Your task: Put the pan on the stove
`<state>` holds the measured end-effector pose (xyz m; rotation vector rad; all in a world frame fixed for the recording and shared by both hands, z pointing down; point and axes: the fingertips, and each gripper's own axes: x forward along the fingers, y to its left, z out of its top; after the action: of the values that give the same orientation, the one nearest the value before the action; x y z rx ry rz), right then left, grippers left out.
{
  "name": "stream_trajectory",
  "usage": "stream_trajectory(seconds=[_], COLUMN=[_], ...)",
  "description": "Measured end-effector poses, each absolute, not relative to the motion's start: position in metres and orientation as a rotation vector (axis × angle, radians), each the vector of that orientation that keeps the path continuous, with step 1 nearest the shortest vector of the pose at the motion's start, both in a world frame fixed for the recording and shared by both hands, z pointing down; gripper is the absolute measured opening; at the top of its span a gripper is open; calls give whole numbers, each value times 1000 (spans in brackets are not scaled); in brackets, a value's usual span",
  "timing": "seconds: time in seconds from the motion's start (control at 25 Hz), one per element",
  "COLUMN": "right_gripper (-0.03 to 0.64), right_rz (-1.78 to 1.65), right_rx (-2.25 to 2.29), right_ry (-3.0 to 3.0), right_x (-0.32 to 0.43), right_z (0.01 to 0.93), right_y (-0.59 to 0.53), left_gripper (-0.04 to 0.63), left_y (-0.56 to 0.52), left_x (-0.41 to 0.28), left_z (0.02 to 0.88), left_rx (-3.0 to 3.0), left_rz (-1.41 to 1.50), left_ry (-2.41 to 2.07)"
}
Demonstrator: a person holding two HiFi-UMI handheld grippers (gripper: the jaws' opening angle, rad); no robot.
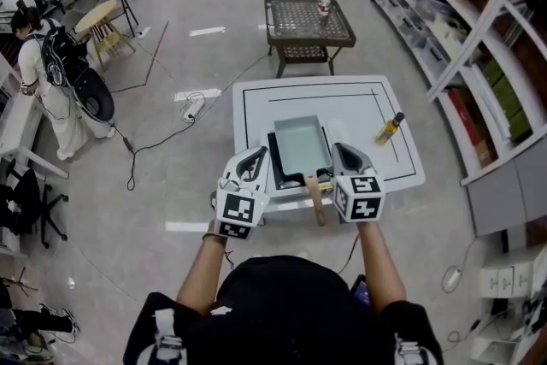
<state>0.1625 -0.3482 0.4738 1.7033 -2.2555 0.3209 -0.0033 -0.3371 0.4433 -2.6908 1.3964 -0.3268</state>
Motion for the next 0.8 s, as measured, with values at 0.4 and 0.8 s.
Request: stream_trajectory(seconds=[0.4,0.8], right_gripper=[34,34], right_rz=[125,96], right_rx=[1787,1785], right_ry=[-2319,-2315], right_x=[173,171], right_z=[439,444], right_y=[-343,-341], left_gripper=[21,21], left_y=[-340,-342], left_x=[-8,-17], left_z=[416,421], left_rx=[-2642,-2637], left_rz=[-236,-218], left_ry=[1433,1496])
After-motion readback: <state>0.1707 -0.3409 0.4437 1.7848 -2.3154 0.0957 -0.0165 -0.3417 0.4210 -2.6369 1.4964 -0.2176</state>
